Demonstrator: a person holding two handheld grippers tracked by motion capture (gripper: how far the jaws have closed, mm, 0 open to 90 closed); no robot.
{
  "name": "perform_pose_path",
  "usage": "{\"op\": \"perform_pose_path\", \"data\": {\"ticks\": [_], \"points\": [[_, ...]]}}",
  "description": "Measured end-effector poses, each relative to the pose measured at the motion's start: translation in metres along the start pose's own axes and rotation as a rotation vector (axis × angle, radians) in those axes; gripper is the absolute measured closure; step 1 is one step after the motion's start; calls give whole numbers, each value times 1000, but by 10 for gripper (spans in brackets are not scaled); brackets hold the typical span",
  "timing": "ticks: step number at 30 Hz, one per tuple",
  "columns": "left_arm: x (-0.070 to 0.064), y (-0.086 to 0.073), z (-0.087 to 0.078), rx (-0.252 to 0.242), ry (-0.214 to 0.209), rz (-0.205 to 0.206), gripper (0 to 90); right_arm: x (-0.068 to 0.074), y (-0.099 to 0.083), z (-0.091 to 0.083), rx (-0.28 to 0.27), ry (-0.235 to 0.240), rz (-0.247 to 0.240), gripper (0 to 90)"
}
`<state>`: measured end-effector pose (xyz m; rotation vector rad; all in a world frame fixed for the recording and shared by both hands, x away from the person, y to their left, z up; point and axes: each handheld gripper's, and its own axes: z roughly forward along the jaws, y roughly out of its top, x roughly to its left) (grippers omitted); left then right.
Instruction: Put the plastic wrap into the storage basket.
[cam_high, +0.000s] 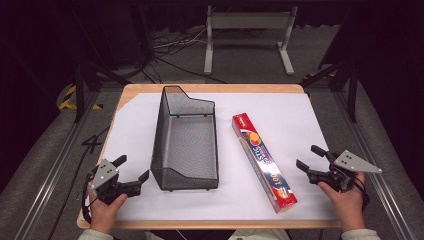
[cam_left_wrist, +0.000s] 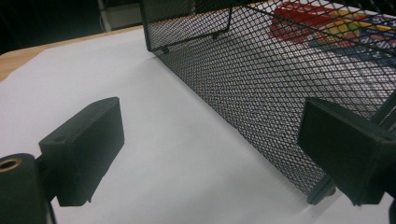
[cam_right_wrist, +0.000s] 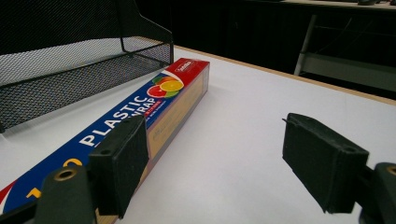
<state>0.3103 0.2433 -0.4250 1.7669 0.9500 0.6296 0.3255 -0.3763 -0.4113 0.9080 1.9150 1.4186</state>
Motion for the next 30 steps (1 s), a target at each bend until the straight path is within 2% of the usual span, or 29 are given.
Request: {"op": "perform_pose_path", "data": {"ticks": [8,11,13,18,23,30], "points": [[-2,1,1,4,12,3,83,1,2,1,12,0,-2,249],[-2,0,2,14,6,-24,86,2,5,3,24,-3,-11,249],[-2,0,2,14,9,-23,86,2,7,3,20,-6,-19,251],[-1,0,-1,10,20,-27,86,5,20,4,25,-11,-35,251],[-2,0,-1,12,24,-27,86,7,34,10,89,10,-33,270],[-2,0,-2,12,23,-27,86,8,49,13,102,26,-39,267]]}}
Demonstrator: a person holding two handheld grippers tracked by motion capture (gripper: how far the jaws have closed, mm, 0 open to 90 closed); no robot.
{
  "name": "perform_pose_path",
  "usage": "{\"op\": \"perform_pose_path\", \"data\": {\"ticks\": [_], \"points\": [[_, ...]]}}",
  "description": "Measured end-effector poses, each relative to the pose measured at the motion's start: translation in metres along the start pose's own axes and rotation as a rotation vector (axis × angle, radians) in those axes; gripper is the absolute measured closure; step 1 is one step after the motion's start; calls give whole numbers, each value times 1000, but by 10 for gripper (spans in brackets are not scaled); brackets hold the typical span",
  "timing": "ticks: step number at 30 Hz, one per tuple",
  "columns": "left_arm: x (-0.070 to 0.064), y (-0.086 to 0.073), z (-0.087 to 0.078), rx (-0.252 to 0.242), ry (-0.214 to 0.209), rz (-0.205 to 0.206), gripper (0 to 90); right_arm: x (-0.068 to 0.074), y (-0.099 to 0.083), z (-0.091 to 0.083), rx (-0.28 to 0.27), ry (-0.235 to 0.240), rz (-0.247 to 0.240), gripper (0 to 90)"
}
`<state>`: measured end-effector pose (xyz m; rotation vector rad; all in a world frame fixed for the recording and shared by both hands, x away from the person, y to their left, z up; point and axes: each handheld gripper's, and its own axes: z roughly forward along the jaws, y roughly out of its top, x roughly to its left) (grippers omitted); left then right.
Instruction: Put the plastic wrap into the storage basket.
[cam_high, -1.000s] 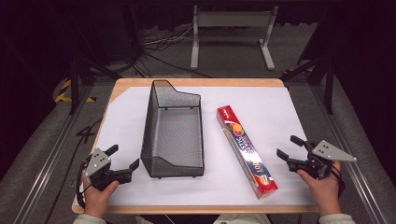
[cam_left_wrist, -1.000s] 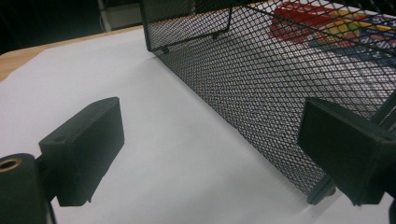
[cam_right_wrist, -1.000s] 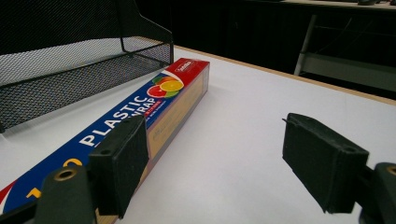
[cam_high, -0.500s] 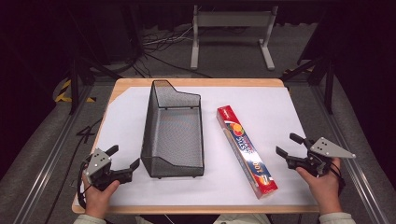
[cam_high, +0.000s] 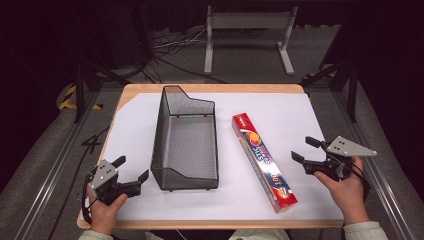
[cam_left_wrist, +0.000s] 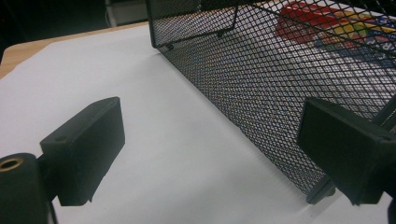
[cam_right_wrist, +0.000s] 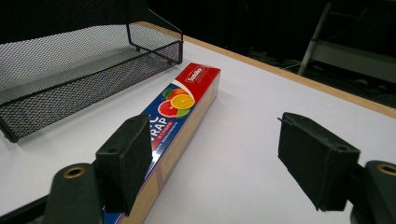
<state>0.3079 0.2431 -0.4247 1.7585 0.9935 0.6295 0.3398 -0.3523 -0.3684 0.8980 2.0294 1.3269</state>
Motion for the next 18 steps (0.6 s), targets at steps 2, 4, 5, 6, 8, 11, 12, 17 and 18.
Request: {"op": "perform_pose_path", "data": {"ticks": [2,4,5,6,8,11,12,17,18], "points": [[0,0,0,-4,-1,-1,86,-1,3,1,10,9,15,266],[0,0,0,-3,-2,-3,86,-1,5,1,12,9,19,271],[0,0,0,-2,-3,-3,86,-1,7,2,19,6,15,270],[0,0,0,-2,-3,-2,85,0,9,3,24,6,13,269],[0,0,0,-1,-2,2,86,0,13,5,33,9,16,263],[0,0,0,-5,3,5,86,1,21,9,61,17,23,259],[0,0,-1,-7,4,3,86,1,23,11,72,26,29,280],[-1,0,0,-5,1,7,86,9,35,21,133,78,47,289],[-1,0,0,-5,0,8,86,10,37,23,138,82,50,289]]}}
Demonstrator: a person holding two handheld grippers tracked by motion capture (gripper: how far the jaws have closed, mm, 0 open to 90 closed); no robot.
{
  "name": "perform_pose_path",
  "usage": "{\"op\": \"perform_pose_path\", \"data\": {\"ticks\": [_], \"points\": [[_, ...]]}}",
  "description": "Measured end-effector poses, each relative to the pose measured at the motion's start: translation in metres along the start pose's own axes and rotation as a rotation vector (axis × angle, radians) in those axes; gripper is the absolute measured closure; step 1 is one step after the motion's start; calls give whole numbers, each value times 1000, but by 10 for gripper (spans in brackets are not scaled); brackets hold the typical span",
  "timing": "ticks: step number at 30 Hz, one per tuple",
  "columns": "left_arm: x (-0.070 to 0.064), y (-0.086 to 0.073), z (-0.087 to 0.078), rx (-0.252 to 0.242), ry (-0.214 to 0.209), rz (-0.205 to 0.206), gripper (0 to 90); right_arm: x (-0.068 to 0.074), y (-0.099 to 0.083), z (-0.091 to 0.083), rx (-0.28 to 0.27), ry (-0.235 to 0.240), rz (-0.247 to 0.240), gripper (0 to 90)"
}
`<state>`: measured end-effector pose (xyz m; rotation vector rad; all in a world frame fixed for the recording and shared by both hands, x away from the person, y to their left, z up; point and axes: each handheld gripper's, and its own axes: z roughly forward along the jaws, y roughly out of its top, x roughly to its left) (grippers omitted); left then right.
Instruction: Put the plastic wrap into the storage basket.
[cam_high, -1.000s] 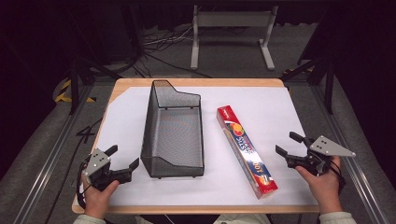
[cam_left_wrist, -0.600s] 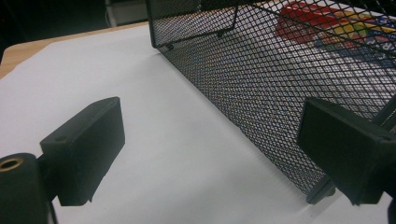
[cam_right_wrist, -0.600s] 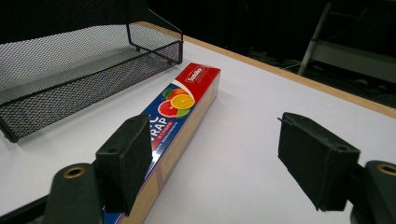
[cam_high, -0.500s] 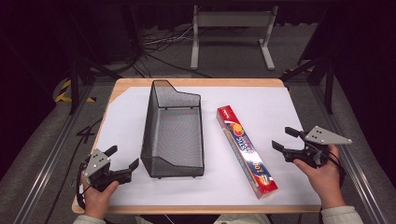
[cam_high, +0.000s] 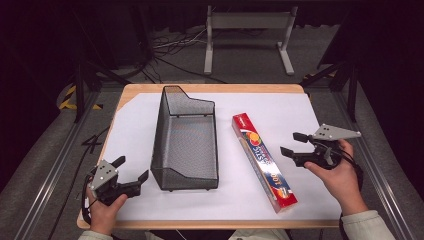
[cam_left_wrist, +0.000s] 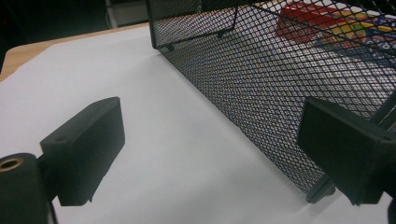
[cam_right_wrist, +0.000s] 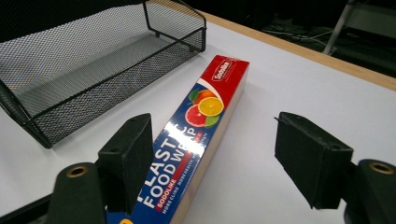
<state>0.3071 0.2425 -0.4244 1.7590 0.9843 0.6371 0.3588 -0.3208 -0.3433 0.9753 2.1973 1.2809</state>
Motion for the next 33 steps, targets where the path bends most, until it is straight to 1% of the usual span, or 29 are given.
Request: {"op": "perform_pose_path", "data": {"ticks": [2,4,9,13,15,16,17,20,23,25,27,29,33], "points": [[0,0,0,5,1,3,86,3,6,5,28,5,-2,277],[0,0,0,4,2,5,86,4,7,6,36,4,-1,270],[0,0,0,5,1,6,87,10,18,16,77,8,-23,269],[0,0,0,1,2,11,87,15,27,26,134,22,-1,269],[-1,0,0,-1,2,13,87,18,30,30,154,28,4,269],[-1,0,0,0,3,13,87,20,32,32,167,32,16,269],[-1,0,0,1,3,14,87,20,34,34,169,36,14,268],[-1,0,0,2,3,16,87,23,38,40,192,36,20,252],[-1,0,0,3,3,17,87,23,41,46,220,24,31,224],[-1,0,1,3,3,19,87,24,42,51,236,16,31,208],[-1,0,1,4,4,21,87,23,41,58,267,15,48,204],[-1,0,1,4,3,21,87,21,39,63,289,3,61,190],[-1,0,1,4,3,24,87,20,32,75,330,-12,110,182]]}}
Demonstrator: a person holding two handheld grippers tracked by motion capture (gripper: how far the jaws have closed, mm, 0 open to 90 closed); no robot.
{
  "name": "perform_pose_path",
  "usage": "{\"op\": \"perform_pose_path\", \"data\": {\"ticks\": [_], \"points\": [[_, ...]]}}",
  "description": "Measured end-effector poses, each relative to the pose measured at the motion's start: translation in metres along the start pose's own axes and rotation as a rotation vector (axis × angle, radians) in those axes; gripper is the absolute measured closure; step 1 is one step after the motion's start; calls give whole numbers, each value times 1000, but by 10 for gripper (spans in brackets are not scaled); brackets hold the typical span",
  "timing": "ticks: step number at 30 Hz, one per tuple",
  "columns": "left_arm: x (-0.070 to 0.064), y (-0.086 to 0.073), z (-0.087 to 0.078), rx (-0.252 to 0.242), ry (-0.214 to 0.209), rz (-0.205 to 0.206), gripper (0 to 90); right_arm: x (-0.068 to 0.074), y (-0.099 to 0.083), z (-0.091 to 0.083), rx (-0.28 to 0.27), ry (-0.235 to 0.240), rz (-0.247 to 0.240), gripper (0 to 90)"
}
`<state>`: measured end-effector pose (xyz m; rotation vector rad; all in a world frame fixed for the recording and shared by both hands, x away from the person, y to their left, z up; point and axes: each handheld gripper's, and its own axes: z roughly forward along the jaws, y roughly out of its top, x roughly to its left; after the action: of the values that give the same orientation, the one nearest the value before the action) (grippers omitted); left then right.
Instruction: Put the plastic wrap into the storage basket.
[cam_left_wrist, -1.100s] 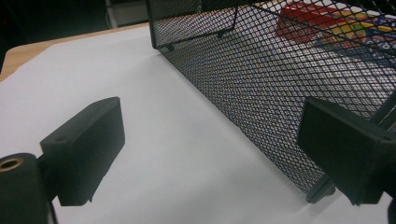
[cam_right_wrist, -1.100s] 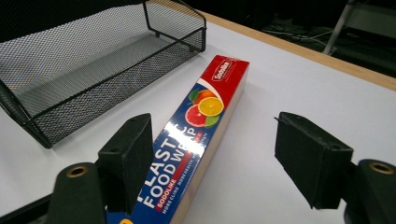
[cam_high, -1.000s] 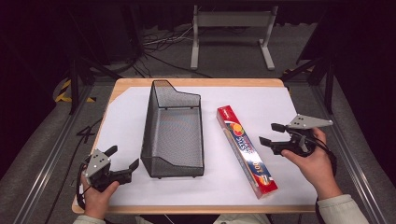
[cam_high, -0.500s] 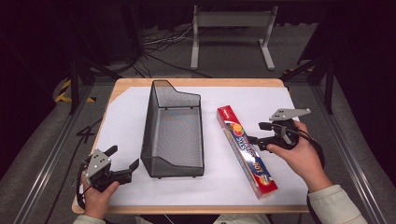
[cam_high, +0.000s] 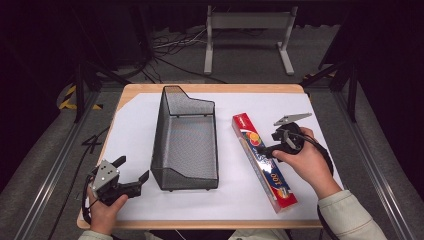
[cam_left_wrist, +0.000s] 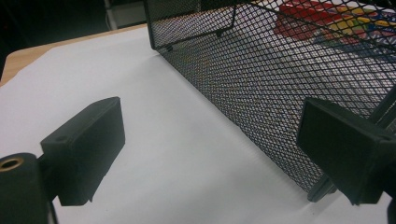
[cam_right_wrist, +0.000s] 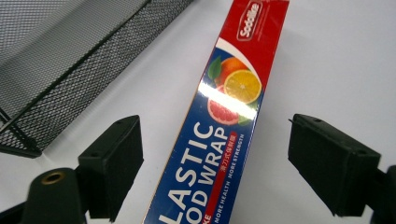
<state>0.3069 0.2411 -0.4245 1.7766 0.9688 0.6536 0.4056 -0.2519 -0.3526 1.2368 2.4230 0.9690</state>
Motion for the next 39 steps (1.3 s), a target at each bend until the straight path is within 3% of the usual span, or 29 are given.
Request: {"op": "perform_pose_path", "data": {"ticks": [8,20,25,34,39], "points": [[0,0,0,2,3,5,87,1,-7,19,50,15,53,151],[0,0,1,5,12,4,89,4,-17,40,133,3,75,122],[0,0,1,8,14,10,92,7,-21,49,172,-44,71,169],[0,0,1,11,16,16,92,9,-25,56,216,-57,93,177],[0,0,1,12,15,17,92,12,-27,59,242,-66,101,240]]}}
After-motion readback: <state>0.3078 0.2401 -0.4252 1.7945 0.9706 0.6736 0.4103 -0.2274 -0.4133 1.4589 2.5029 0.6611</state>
